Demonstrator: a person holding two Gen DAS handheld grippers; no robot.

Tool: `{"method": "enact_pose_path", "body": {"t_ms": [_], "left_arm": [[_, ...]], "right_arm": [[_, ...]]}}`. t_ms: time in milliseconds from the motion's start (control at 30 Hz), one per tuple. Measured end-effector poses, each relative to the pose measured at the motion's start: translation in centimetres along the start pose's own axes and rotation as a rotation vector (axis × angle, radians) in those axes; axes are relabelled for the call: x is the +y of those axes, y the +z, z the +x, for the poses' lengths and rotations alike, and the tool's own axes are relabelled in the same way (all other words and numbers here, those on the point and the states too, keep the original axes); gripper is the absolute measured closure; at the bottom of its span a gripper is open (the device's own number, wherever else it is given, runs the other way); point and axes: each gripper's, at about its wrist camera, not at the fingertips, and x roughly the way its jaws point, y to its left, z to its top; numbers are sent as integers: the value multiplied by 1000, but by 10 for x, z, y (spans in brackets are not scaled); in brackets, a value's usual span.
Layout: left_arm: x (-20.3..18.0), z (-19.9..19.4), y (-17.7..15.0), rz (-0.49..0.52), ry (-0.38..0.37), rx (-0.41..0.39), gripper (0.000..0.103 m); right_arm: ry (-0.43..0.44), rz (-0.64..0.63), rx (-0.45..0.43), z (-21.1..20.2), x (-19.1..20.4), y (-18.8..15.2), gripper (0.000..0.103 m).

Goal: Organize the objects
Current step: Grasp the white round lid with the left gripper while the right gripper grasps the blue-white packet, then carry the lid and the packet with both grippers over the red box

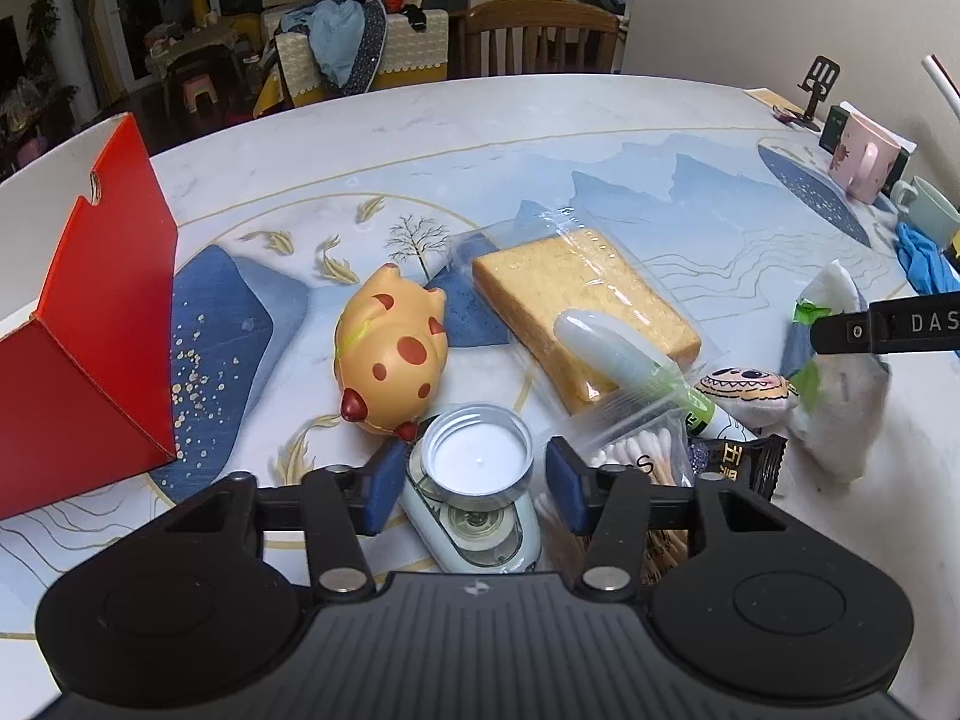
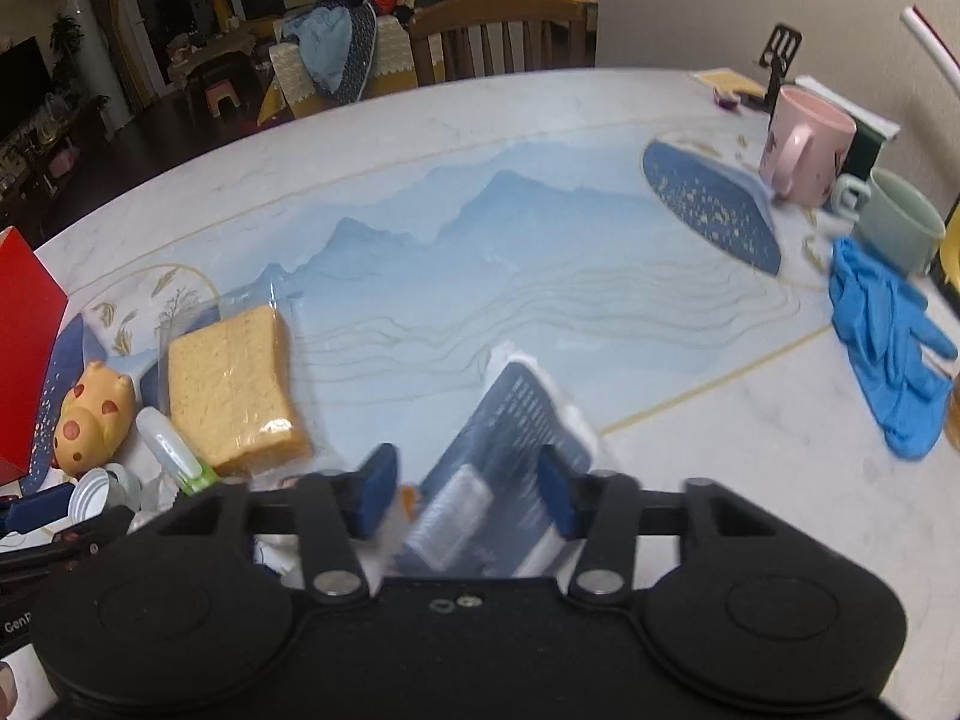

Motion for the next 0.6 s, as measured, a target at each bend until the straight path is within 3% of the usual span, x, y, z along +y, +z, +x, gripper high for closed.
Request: {"method": "enact_pose_path", "body": {"t_ms": [67,133,300,600], "left_arm": [[-1,-1,0,9,1,-5,64],[-1,-1,-1,17,-1,-6,64],[-1,-5,-4,29,10,-7,64],[6,-25,-14,8,-13,-3,64]], "right_arm": [[-1,16,9,-1,-3,-1,68],[-6,32,14,-3,-6,-2,78],[-26,31,5,-12,-16,-7,91],[-20,37,-9,-42,-37,-20,93]]}}
